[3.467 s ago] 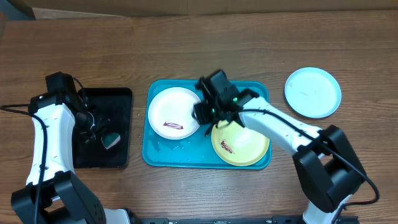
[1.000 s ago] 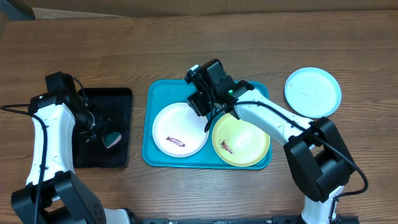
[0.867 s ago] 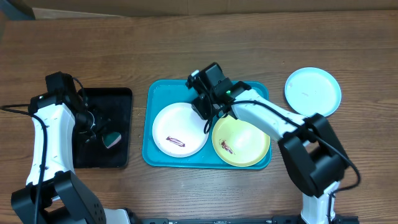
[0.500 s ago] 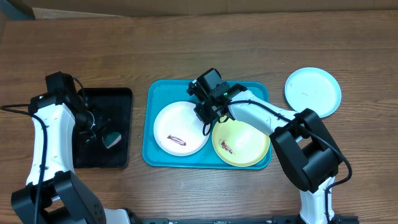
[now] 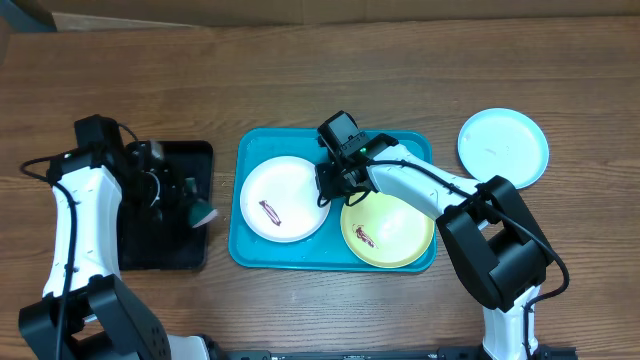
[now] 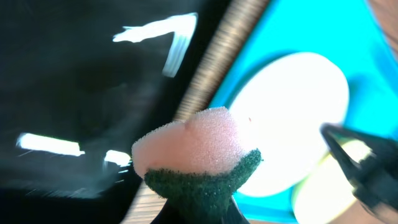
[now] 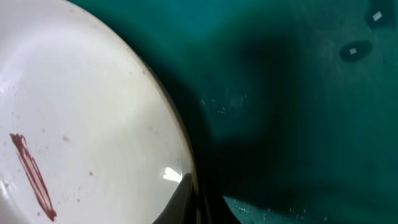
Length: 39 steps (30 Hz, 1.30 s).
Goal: Clean dirty plates on tray and stack at the side
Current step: 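Carry the sponge with the left gripper onto the white plate, then scrub the white plate with the sponge while right gripper holds rim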
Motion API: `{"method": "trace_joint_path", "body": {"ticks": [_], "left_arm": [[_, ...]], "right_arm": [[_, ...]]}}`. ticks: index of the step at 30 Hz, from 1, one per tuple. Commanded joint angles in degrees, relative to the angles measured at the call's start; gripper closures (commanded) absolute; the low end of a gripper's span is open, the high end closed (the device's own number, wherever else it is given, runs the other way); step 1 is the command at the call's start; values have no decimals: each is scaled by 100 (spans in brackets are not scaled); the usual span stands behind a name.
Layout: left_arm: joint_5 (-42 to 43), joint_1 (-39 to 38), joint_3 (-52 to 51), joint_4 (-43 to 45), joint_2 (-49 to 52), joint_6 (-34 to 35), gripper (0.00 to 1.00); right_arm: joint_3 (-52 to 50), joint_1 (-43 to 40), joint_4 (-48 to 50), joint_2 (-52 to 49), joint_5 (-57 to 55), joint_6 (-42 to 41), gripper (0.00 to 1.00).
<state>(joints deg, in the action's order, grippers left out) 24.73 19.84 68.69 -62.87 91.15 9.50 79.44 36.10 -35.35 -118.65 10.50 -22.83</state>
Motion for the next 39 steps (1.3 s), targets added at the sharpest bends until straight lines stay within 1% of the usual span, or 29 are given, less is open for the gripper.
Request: {"method": "trace_joint_path", "body": {"ticks": [1,4,6,8,10,12,15,17,21,23,26,29,31,35,39], "left_arm": [[1071,-356,-9,20,-9,-822,96],[1064,-839,-7,94,-9,-824,96],[1034,-1172,-9,234,-9,-822,96],[778,-1526,-7,452,-9,-723,96],[313,-1840,-9,691,-9,-245,96],[-55,-2122,-9,938,-2,205,95],[-138,-2446,-9,1285,42,426,96],[-278,-2636,-7,1517,125,645,96],[-1047,-2900,-9,1753,457,1471,96],[-999,-2955,-9,1873,680,1637,96],[-660,-3023,-9,2138,1051,1801,96],[-55,-3119,-7,2507,1403,1792,96],[144,-3209,-7,2717,1591,1792,96],[-289,-3351,-7,2844,1891,1799,96],[-855,-3390,-7,2686,2164,1797,96]], "right_arm": [[-122,-4,-96,-66,-404,-1156,96],[-199,-4,-90,-66,-791,-1906,96],[-214,-4,-81,-66,-767,-2135,96],[-214,-4,-125,-66,-697,-2098,96],[-214,-7,-236,-66,-699,-1906,96],[-214,-7,-317,-66,-697,-1405,96],[-214,-11,-452,-66,-710,-960,96],[-214,-11,-514,-66,-745,-977,96],[-214,-11,-520,-66,-745,-1036,96],[-214,-11,-483,-66,-745,-1036,96],[-214,-11,-393,-66,-745,-1034,96],[-214,-11,-304,-66,-750,-1034,96],[-214,-11,-271,-66,-750,-1032,96],[-219,-11,-267,-66,-754,-1032,96],[-219,-11,-278,-66,-811,-1032,96]]}}
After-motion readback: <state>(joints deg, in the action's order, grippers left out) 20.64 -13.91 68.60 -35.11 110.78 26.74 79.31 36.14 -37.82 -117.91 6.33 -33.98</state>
